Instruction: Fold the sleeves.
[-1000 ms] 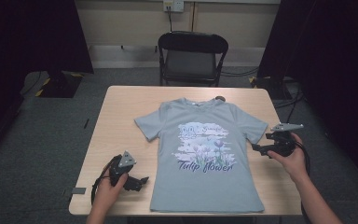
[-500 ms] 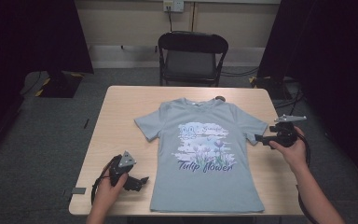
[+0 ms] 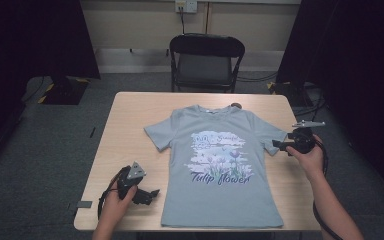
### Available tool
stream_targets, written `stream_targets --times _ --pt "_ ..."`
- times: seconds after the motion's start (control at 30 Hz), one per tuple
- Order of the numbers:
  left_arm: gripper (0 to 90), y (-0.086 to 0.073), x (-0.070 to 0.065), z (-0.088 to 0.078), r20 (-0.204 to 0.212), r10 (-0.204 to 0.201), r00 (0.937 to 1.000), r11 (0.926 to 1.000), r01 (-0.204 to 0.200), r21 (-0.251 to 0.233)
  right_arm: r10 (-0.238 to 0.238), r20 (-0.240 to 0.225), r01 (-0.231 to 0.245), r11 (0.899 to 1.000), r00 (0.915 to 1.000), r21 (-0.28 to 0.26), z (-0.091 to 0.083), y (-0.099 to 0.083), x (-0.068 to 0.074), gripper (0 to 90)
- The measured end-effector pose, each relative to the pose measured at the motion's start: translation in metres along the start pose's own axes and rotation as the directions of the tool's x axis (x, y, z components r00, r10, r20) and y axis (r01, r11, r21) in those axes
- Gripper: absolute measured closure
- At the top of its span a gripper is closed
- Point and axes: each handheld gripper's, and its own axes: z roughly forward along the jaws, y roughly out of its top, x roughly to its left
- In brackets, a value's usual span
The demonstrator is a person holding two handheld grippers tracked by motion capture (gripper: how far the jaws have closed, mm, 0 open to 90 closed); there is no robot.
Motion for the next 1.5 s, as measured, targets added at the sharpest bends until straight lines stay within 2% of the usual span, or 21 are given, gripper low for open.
stream_targets --times 0.17,0.2,0.4,0.5,0.53,0.63,0.67,0.7,0.73,0.77,0.8,1.1,1.17,1.23,1.37,1.5 --pt "0.0 0.000 0.000 0.000 0.000 0.000 1.0000 1.0000 0.000 0.000 -0.012 0.008 0.012 1.000 0.9999 0.003 0.003 0.002 0.000 18.6" --pt "0.0 0.000 0.000 0.000 0.000 0.000 1.0000 1.0000 0.000 0.000 0.006 0.001 -0.006 1.000 1.0000 -0.009 0.004 0.003 -0.001 21.1" --pt "0.0 0.000 0.000 0.000 0.000 0.000 1.0000 1.0000 0.000 0.000 0.046 0.018 -0.045 0.999 0.9988 -0.019 0.006 0.004 -0.007 25.5" --pt "0.0 0.000 0.000 0.000 0.000 0.000 1.0000 1.0000 0.000 0.000 0.060 0.008 -0.060 0.998 0.9981 -0.031 0.007 0.003 -0.009 28.7" --pt "0.0 0.000 0.000 0.000 0.000 0.000 1.0000 1.0000 0.000 0.000 0.053 0.028 -0.053 0.998 0.9982 -0.015 0.010 0.001 -0.009 29.5" --pt "0.0 0.000 0.000 0.000 0.000 0.000 1.0000 1.0000 0.000 0.000 0.050 0.033 -0.050 0.999 0.9982 -0.011 0.012 0.000 -0.010 33.5" --pt "0.0 0.000 0.000 0.000 0.000 0.000 1.0000 1.0000 0.000 0.000 0.039 0.059 -0.039 0.999 0.9975 0.000 0.013 0.000 -0.011 39.6" --pt "0.0 0.000 0.000 0.000 0.000 0.000 1.0000 1.0000 0.000 0.000 0.039 0.059 -0.039 0.999 0.9975 0.000 0.013 0.000 -0.011 39.6" --pt "0.0 0.000 0.000 0.000 0.000 0.000 1.0000 1.0000 0.000 0.000 0.019 0.090 -0.020 1.000 0.9958 0.007 0.015 0.000 -0.010 43.1" --pt "0.0 0.000 0.000 0.000 0.000 0.000 1.0000 1.0000 0.000 0.000 0.019 0.090 -0.020 1.000 0.9958 0.007 0.015 0.000 -0.010 43.1" --pt "0.0 0.000 0.000 0.000 0.000 0.000 1.0000 1.0000 0.000 0.000 0.031 0.095 -0.032 0.999 0.9950 0.012 0.017 -0.001 -0.011 47.5" --pt "0.0 0.000 0.000 0.000 0.000 0.000 1.0000 1.0000 0.000 0.000 0.036 0.127 -0.041 0.999 0.9912 0.033 0.025 0.003 -0.017 50.4" --pt "0.0 0.000 0.000 0.000 0.000 0.000 1.0000 1.0000 0.000 0.000 0.035 0.139 -0.042 0.998 0.9896 0.047 0.028 0.003 -0.019 53.7" --pt "0.0 0.000 0.000 0.000 0.000 0.000 1.0000 1.0000 0.000 0.000 0.037 0.138 -0.047 0.996 0.9898 0.070 0.032 -0.001 -0.020 55.8" --pt "0.0 0.000 0.000 0.000 0.000 0.000 1.0000 1.0000 0.000 0.000 0.086 0.127 -0.093 0.994 0.9881 0.051 0.036 -0.006 -0.021 58.7" --pt "0.0 0.000 0.000 0.000 0.000 0.000 1.0000 1.0000 0.000 0.000 0.094 0.122 -0.100 0.994 0.9881 0.048 0.036 -0.007 -0.020 63.4"
